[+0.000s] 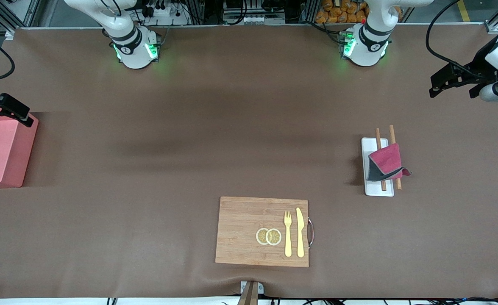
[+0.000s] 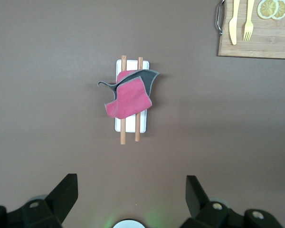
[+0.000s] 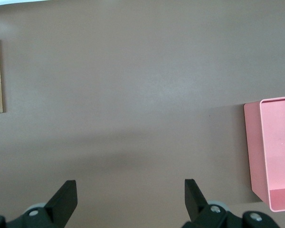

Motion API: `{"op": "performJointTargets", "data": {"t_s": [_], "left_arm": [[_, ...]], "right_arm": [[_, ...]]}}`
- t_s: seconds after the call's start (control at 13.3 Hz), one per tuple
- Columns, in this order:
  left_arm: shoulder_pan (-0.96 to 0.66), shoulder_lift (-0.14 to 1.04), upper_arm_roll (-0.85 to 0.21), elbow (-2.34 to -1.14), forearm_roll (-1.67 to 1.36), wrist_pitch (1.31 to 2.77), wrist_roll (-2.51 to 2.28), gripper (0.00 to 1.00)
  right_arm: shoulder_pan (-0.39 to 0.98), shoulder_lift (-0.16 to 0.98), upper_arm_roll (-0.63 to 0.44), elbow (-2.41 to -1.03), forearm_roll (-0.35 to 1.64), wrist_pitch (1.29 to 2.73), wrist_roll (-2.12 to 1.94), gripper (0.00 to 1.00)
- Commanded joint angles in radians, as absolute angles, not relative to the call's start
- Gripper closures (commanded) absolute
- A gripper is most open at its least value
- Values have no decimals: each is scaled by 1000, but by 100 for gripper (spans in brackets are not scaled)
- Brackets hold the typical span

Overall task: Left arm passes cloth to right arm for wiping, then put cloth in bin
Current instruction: 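Move the left gripper toward the pink cloth on the white tray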

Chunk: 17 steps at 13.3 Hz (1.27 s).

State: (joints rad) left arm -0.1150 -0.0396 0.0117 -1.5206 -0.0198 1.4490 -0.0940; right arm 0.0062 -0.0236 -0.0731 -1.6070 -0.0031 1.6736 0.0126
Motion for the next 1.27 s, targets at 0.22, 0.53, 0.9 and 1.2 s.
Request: {"op": "performJointTargets", "data": {"t_s": [0.22,0.53,0.9,1.2], "left_arm": [[-118,-26,12,-1497,-29,1431,-77,0],[-101,24,12,-1488,2,1437,-61,0],[-121,139,8,-1489,0,1470,88,0],[-121,254,-5,-1491,2,1524,247,0]], "right_arm": [[0,26,-66,-1534,-14,1661,28,0],[5,26,-66,-1534,-14,1657,31,0],[-5,29,-66,-1537,-12,1654,29,0],[-6,35,-67,-1537,-12,1655,29,0]]}}
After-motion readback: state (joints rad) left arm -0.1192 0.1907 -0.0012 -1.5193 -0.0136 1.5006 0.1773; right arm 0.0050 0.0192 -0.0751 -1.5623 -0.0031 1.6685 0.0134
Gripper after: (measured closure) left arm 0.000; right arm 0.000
